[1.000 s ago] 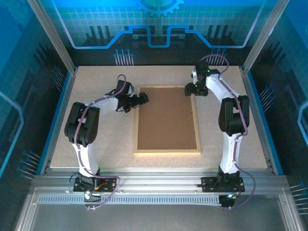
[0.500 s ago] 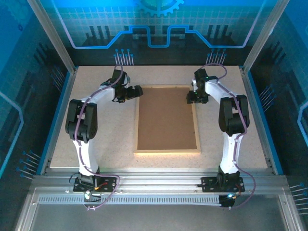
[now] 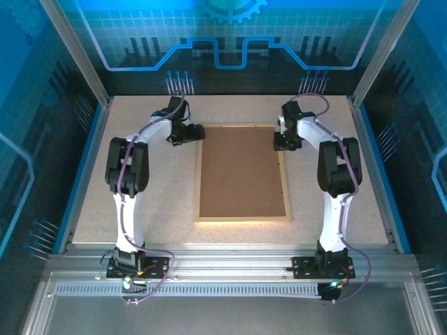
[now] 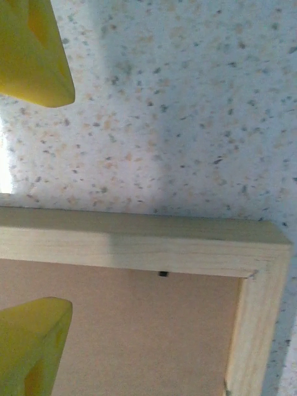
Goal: Put the photo into the frame
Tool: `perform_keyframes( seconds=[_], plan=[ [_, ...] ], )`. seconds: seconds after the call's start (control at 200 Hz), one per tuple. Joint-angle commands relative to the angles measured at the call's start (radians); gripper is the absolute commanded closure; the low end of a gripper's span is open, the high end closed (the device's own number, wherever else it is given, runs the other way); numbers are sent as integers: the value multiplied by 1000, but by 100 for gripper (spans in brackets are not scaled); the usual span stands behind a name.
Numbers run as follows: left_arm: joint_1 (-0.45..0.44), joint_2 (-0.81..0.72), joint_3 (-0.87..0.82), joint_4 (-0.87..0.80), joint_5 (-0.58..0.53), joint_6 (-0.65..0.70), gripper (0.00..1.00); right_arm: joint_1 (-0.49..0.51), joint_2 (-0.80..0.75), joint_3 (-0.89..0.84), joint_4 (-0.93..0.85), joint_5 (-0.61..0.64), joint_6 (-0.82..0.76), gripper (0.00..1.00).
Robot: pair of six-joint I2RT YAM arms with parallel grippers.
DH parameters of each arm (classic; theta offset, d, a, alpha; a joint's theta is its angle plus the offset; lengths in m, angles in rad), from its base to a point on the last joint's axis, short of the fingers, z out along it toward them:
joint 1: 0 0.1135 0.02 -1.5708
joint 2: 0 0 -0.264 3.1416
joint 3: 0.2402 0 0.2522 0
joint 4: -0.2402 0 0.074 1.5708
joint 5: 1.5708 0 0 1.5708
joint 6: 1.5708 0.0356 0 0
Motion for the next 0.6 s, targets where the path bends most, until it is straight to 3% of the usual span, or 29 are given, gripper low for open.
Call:
perform_keyframes(
  seconds=[0.0,0.595],
  plan=[
    [9,48,66,-62,-45,28,19,-9,-1,-24,9,18,4,67],
    [9,177,220,-125,-35,21,19,-7,10,-17,9,-7,6,68]
  ],
)
